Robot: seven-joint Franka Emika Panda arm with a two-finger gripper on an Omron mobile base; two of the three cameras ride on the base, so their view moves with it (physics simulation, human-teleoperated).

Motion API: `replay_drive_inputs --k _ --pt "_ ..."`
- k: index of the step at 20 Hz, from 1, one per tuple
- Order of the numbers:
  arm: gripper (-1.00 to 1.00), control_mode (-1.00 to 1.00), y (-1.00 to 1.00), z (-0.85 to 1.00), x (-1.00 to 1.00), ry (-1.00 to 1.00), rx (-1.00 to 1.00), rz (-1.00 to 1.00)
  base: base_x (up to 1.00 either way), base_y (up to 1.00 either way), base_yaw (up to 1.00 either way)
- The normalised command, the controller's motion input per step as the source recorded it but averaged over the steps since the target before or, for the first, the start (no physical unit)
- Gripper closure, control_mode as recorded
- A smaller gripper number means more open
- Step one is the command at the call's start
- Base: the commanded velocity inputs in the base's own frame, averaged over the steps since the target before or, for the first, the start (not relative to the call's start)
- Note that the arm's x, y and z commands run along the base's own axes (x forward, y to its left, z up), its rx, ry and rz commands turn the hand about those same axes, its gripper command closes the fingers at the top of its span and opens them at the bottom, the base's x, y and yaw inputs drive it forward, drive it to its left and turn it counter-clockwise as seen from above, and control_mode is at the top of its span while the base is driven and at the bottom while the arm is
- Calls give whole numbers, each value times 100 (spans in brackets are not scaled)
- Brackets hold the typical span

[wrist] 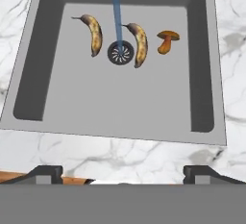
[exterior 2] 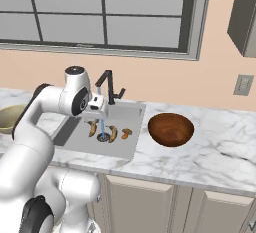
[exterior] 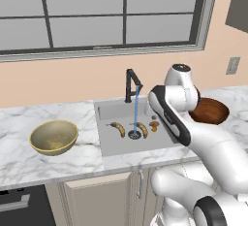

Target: Pick the bananas from the sink and place them in one bowl. Place the mushroom in the other bowl. Then turn off the sink faucet.

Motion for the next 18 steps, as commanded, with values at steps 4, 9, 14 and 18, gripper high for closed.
replay_drive_inputs --k 4,9,14,18 --pt "-100 -100 0 -31 2 0 -1 0 0 0 0" --pt "-100 -100 0 -21 10 0 0 0 0 0 0" --pt "-100 -100 0 -21 17 0 0 0 0 0 0" --pt "-100 -100 0 -23 16 0 0 0 0 0 0"
